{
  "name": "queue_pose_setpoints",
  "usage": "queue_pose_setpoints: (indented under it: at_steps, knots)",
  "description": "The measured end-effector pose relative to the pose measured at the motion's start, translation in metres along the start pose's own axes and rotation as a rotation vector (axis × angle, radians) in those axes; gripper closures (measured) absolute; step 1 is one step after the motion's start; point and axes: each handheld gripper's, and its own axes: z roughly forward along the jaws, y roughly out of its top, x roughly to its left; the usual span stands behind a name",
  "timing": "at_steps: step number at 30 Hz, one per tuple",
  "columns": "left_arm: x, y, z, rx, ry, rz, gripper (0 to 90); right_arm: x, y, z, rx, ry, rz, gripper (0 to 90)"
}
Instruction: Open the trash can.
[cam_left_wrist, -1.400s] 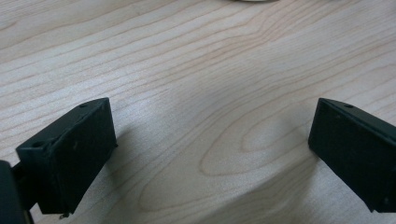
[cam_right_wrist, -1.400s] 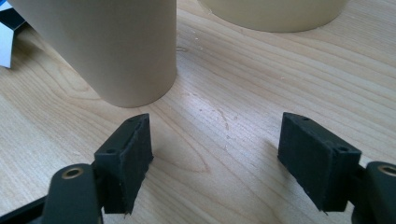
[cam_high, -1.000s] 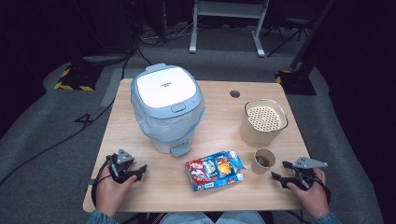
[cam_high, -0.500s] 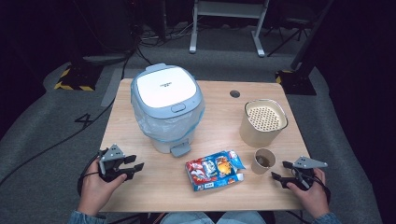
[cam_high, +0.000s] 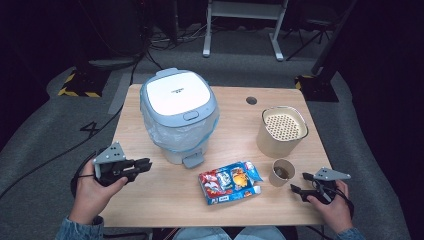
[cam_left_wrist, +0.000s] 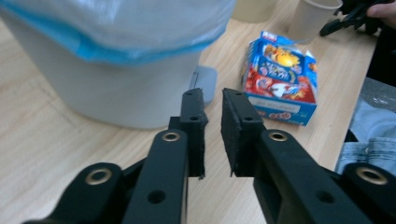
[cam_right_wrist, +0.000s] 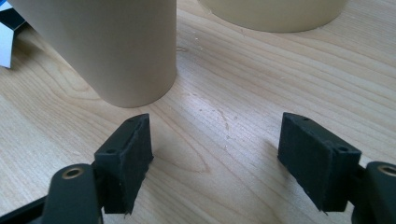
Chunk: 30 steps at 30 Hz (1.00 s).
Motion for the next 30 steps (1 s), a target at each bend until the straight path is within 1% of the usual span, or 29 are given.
queue_pose_setpoints:
  at_steps: [1,2,3,4,5,6,7,8,10,13,14,17,20,22,23,24,26,27,28,30]
  knots:
    - [0.000,0.008,-0.002,-0.011,-0.014,0.014,83.1,0.000,0.000,0.000,0.000,0.000,0.000,26.2]
    - [0.000,0.008,-0.002,-0.011,-0.014,0.014,84.4,0.000,0.000,0.000,0.000,0.000,0.000,26.2]
    - [-0.001,0.016,-0.003,-0.016,-0.028,0.035,85.7,0.000,0.000,0.000,0.000,0.000,-0.001,26.2]
    - [-0.001,0.021,-0.004,-0.017,-0.031,0.049,86.7,0.000,0.000,0.000,0.000,0.000,0.000,26.2]
    - [-0.001,0.021,-0.004,-0.017,-0.031,0.049,87.9,0.000,0.000,0.000,0.000,0.000,0.000,26.2]
    - [0.001,0.030,-0.005,-0.024,-0.042,0.074,88.7,0.000,0.000,0.000,0.000,0.000,-0.001,26.2]
    - [0.001,0.030,-0.005,-0.024,-0.042,0.074,89.6,0.000,0.000,0.000,0.000,0.000,0.000,26.2]
    - [0.003,0.038,-0.005,-0.011,-0.026,0.087,89.8,0.000,0.000,0.000,0.000,-0.001,-0.001,26.2]
    - [0.005,0.046,-0.005,-0.004,-0.017,0.110,90.0,0.001,0.000,0.000,0.000,-0.009,0.003,26.2]
    - [0.004,0.058,-0.005,-0.023,-0.027,0.125,90.0,0.001,-0.001,-0.001,-0.001,-0.010,0.005,26.2]
    - [0.004,0.058,-0.005,-0.023,-0.027,0.125,90.0,0.001,-0.001,-0.001,-0.001,-0.009,0.006,26.2]
    - [-0.002,0.073,-0.005,-0.047,-0.045,0.141,90.0,0.001,-0.001,-0.001,0.000,-0.009,0.005,26.3]
    - [-0.004,0.084,-0.004,-0.059,-0.050,0.141,90.0,0.001,-0.001,-0.001,0.000,-0.009,0.006,26.2]
    - [-0.004,0.091,-0.004,-0.060,-0.049,0.139,90.0,0.001,0.000,-0.001,-0.001,-0.007,0.005,26.2]
    - [-0.005,0.095,-0.003,-0.059,-0.056,0.145,90.0,0.001,0.000,-0.001,-0.001,-0.007,0.004,26.2]
    - [-0.005,0.095,-0.003,-0.059,-0.056,0.145,90.0,0.001,0.000,-0.001,-0.001,-0.007,0.004,26.2]
    - [-0.006,0.105,0.001,-0.067,-0.072,0.157,90.0,0.001,0.000,-0.001,-0.001,-0.006,0.004,26.2]
    - [-0.006,0.105,0.001,-0.067,-0.072,0.157,90.0,0.001,0.000,-0.001,0.000,-0.006,0.004,26.2]
    - [-0.006,0.114,0.004,-0.069,-0.083,0.168,90.0,0.001,0.000,0.000,0.000,-0.006,0.003,26.2]
    - [-0.005,0.120,0.007,-0.069,-0.084,0.173,90.0,0.000,0.000,0.000,-0.001,-0.004,0.002,26.2]
